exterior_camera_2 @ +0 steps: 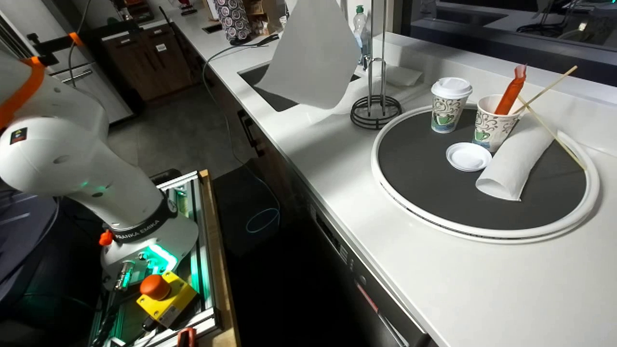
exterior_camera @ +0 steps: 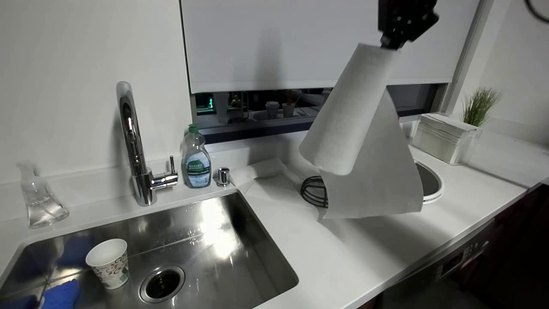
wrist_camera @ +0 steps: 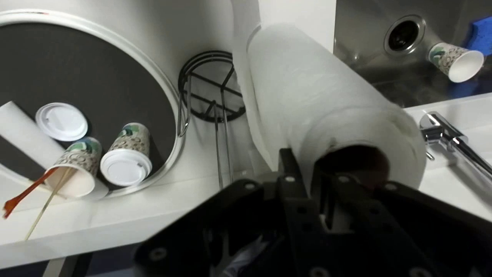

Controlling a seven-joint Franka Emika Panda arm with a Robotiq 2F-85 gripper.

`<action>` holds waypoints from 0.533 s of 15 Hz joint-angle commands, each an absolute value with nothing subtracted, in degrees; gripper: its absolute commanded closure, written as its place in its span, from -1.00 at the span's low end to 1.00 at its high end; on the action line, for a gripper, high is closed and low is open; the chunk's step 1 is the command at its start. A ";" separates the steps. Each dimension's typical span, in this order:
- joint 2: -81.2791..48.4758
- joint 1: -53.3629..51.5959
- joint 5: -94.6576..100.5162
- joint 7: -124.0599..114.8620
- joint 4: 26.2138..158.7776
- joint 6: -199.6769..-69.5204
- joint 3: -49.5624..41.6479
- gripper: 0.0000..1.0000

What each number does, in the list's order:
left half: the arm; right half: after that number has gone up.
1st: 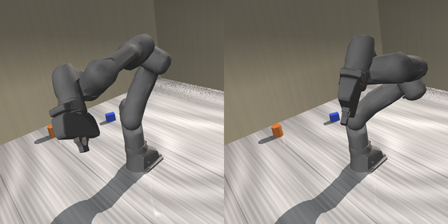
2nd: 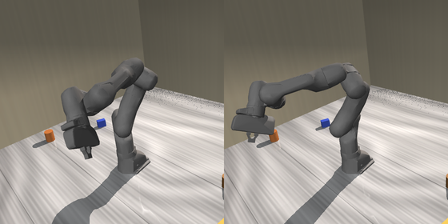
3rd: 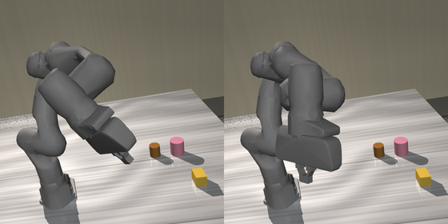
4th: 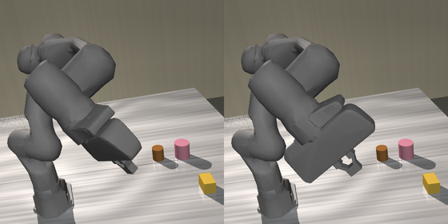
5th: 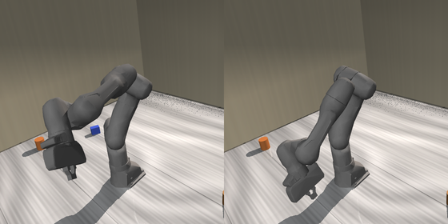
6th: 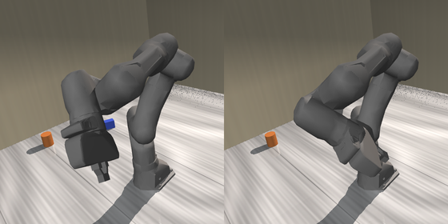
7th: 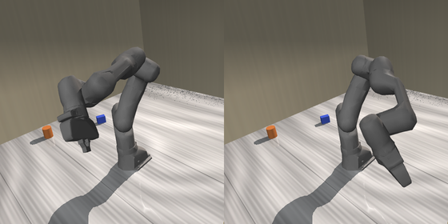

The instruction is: Put the paper towel on the counter

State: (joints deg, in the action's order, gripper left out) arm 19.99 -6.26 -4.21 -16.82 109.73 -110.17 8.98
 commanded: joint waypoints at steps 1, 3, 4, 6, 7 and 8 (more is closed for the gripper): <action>19.79 -3.60 -1.00 -18.92 98.05 -103.00 8.79 0.94; 19.58 -2.78 0.81 -17.93 94.81 -102.02 8.89 0.94; 20.89 -3.34 -1.04 -17.52 98.30 -104.54 8.60 0.75; 20.65 -2.89 -0.07 -17.54 95.91 -103.35 8.55 0.75; 20.48 -2.90 0.09 -17.54 95.70 -103.28 8.59 0.94; 20.22 -2.77 -1.07 -18.67 94.59 -103.99 8.21 0.94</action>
